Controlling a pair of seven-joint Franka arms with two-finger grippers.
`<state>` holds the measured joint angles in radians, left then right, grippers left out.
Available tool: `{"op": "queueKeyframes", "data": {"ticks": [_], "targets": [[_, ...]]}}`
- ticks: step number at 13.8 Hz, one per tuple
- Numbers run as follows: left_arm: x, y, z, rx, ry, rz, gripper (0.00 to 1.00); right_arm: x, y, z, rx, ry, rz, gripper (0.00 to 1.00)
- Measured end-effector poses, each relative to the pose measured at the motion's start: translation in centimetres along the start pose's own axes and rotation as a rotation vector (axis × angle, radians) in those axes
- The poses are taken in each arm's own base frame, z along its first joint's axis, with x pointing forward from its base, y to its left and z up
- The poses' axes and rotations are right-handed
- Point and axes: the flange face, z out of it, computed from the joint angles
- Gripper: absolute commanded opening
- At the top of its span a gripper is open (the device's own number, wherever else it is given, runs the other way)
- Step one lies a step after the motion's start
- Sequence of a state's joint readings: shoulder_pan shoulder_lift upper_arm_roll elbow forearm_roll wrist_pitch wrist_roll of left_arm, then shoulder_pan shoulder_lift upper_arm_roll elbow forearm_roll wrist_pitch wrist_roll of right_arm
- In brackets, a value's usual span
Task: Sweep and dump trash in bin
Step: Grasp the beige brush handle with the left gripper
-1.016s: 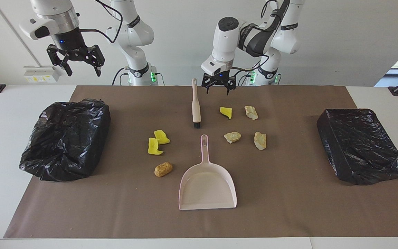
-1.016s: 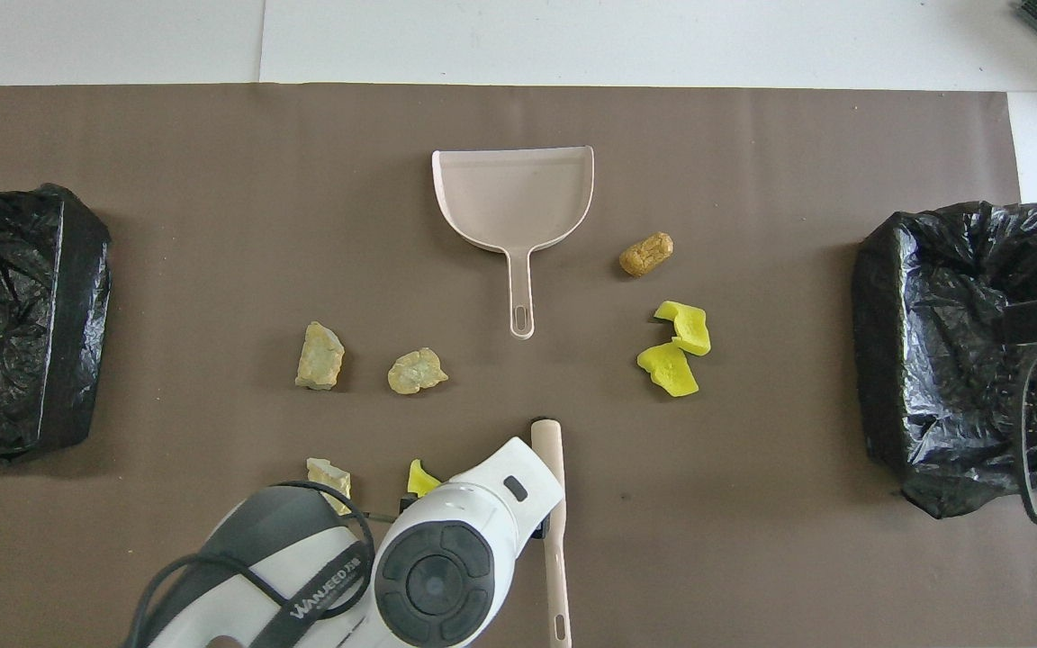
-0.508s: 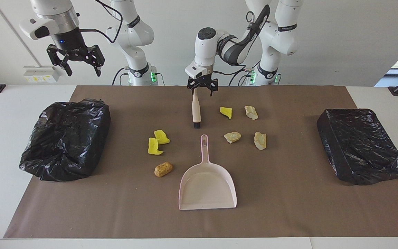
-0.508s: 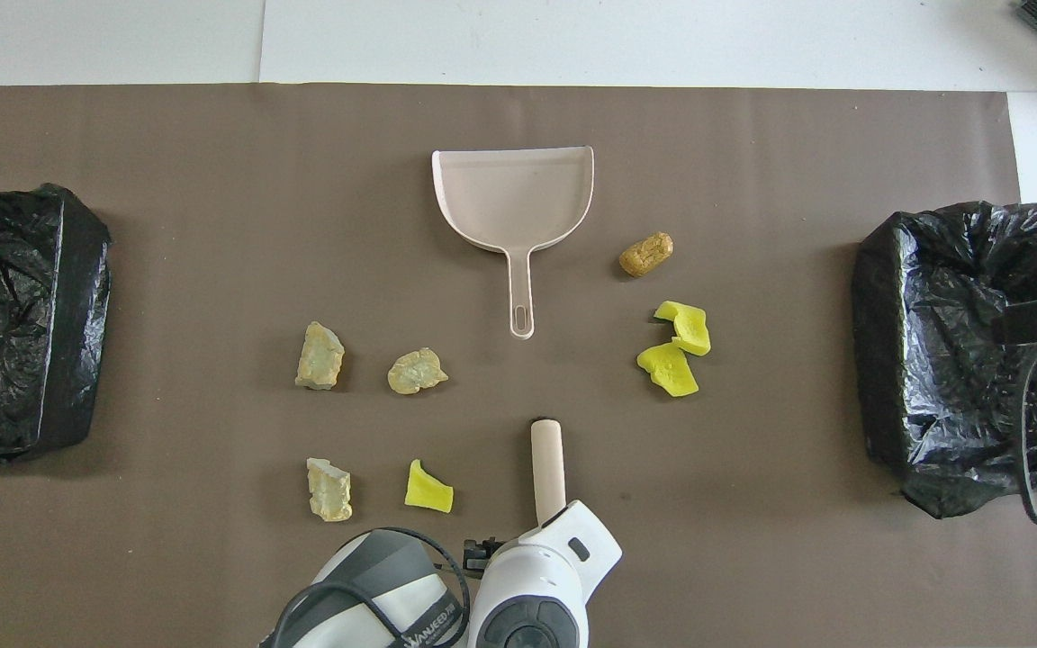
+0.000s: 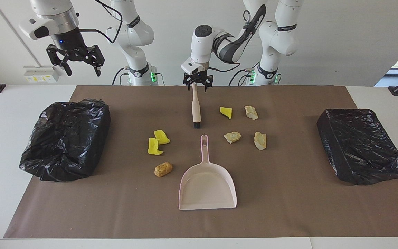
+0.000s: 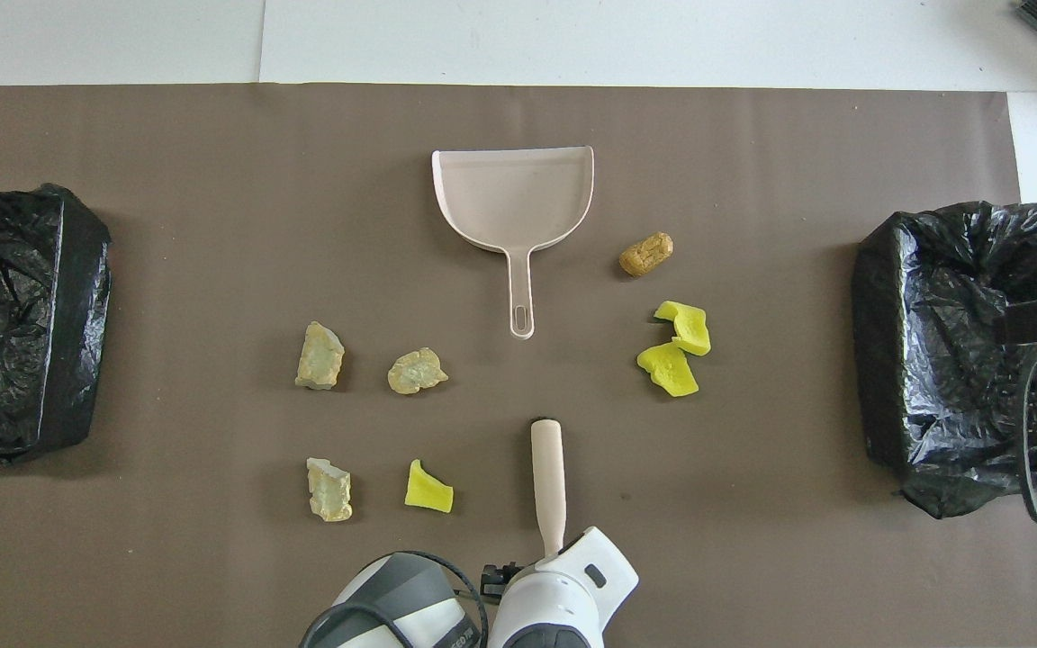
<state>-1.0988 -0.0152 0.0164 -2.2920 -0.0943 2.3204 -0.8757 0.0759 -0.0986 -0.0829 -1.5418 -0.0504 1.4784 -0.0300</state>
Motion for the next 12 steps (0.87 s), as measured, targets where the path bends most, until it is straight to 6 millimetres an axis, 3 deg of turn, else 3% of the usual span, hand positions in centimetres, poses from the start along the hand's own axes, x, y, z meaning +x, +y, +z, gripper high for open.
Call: {"op": "queueKeyframes", "data": {"ticks": [4,7,9,12], "targets": [[-0.6,0.5,2.1,0.021,-0.014,-0.012,0.62,0.0,0.0,0.0,0.000,0.000,0.001,1.00],[-0.5,0.4,2.1,0.021,-0.013,-0.021,0.16,0.0,0.1,0.0,0.000,0.000,0.001,1.00],[-0.4,0.4,2.1,0.021,-0.013,-0.023,0.01,0.0,0.1,0.0,0.000,0.000,0.001,1.00],[-0.1,0.2,2.0,0.019,-0.012,-0.030,0.00,0.0,0.1,0.0,0.000,0.000,0.002,1.00]]}}
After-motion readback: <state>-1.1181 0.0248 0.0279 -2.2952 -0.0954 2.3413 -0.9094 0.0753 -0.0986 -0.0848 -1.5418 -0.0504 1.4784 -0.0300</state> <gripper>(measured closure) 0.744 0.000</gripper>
